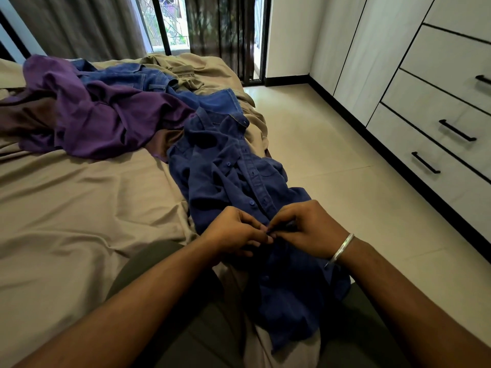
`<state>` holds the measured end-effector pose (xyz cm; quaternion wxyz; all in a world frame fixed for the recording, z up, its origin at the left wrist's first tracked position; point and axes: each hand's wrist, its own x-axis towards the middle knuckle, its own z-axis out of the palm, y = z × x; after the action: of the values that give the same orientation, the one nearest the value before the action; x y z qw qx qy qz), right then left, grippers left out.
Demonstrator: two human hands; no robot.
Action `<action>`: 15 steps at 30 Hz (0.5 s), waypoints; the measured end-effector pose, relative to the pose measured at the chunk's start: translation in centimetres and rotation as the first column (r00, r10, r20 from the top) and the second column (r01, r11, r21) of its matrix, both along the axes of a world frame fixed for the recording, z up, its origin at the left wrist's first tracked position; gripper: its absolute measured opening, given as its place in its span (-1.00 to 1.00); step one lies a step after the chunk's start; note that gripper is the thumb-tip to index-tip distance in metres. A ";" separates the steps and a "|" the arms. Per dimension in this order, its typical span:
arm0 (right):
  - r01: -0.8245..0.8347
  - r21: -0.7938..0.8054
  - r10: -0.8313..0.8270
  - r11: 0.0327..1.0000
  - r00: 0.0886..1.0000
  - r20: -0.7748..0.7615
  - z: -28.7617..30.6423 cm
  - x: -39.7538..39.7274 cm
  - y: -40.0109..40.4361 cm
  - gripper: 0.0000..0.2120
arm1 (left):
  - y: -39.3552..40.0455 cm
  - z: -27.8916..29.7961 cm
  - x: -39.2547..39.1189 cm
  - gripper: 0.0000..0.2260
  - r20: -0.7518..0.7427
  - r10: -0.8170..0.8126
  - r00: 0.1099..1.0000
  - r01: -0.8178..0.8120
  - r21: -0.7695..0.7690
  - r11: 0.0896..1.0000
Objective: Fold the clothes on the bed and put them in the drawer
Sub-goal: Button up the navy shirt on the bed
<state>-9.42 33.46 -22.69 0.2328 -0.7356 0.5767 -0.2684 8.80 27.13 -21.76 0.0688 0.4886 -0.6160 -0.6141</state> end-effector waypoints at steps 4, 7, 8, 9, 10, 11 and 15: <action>-0.009 -0.002 0.009 1.000 0.998 0.055 0.1 -0.2 0.5 -0.86 | 0.0 0.3 0.0 -0.90 -0.033 0.008 0.999 -0.006 0.049 0.999; -0.009 0.001 0.009 1.000 0.995 0.099 0.0 -0.5 0.6 -0.86 | 0.2 0.3 0.0 -0.90 -0.050 0.021 0.999 -0.020 0.016 1.000; 0.004 0.000 -0.004 1.000 0.993 0.118 0.0 -0.5 0.6 -0.87 | 0.3 0.2 0.0 -0.90 -0.060 0.025 0.998 -0.025 0.008 1.000; 0.018 -0.002 -0.018 1.000 0.992 0.128 -0.1 -0.5 0.7 -0.86 | 0.4 0.2 0.1 -0.88 -0.072 0.024 0.997 -0.024 0.007 1.000; 0.029 -0.007 -0.028 1.000 0.993 0.119 -0.2 -0.4 0.7 -0.86 | 0.5 0.3 0.1 -0.85 -0.083 0.018 0.996 -0.017 0.013 1.000; 0.032 -0.013 -0.031 0.999 0.995 0.092 -0.3 -0.3 0.7 -0.85 | 0.6 0.3 0.2 -0.81 -0.090 0.007 0.996 -0.006 0.019 1.000; 0.037 -0.027 -0.035 0.999 0.996 0.078 -0.3 -0.1 0.8 -0.86 | 0.9 0.4 0.1 -0.82 -0.076 -0.025 0.997 0.019 -0.076 0.997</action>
<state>-9.49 34.27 -22.94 0.2395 -0.7174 0.5766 -0.3092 8.94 28.06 -21.41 0.1038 0.4551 -0.6407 -0.6095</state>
